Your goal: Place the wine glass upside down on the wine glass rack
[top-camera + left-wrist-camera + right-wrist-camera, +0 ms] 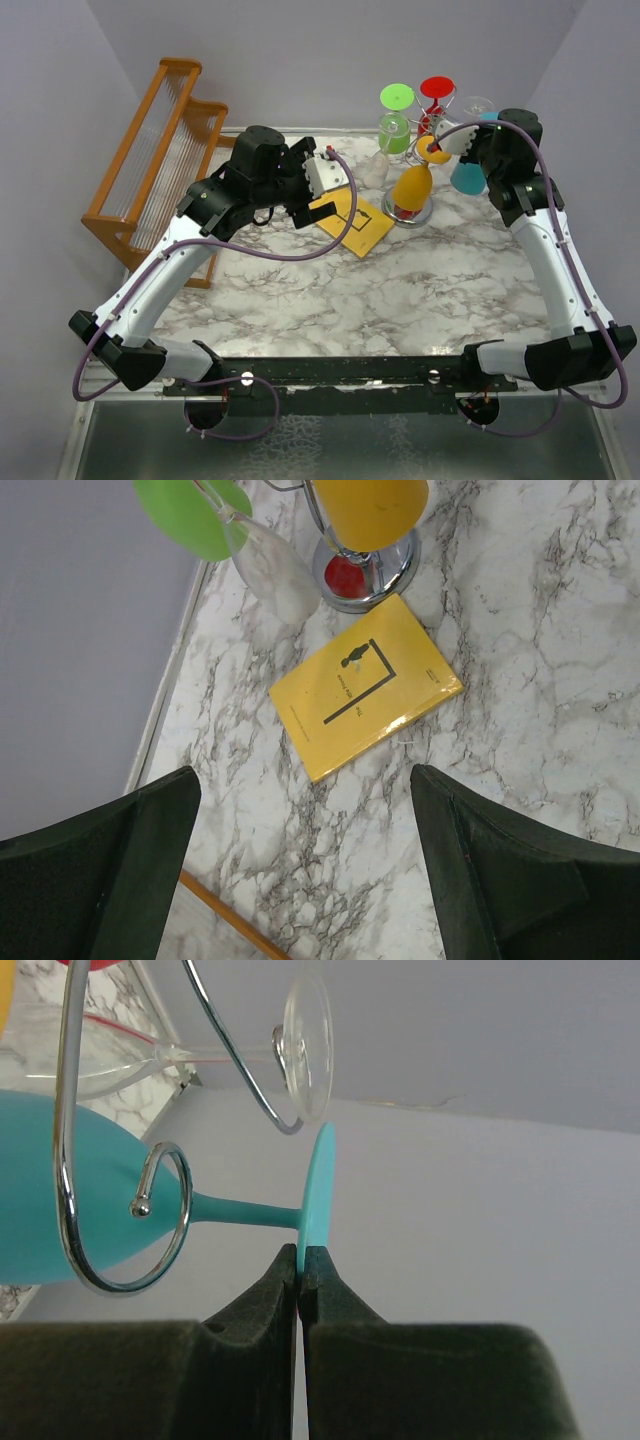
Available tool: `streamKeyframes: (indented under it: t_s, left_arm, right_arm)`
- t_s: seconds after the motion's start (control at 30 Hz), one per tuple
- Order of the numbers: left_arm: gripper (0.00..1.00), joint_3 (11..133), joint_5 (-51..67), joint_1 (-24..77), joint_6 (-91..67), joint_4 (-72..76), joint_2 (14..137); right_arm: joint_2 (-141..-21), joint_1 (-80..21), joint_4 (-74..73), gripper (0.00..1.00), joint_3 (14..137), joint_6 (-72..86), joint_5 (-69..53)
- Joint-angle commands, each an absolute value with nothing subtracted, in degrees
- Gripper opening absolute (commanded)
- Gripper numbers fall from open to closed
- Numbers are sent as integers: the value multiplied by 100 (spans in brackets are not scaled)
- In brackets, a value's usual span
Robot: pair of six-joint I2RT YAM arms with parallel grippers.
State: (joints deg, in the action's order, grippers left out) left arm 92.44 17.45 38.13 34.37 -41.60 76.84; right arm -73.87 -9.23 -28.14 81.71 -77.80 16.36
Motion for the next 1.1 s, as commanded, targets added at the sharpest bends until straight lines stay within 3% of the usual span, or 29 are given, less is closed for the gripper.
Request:
streamKeyframes:
  t_s: [0.0, 1.07]
  left_arm:
    - [89, 9352, 1783, 3841, 3449, -4073, 7594]
    - [89, 9294, 1784, 3841, 3504, -4116, 7520]
  right_arm:
    - [-7447, -906, -2577, 1, 8472, -7805, 1241]
    - [-7200, -967, -3501, 1, 8652, -7750, -186]
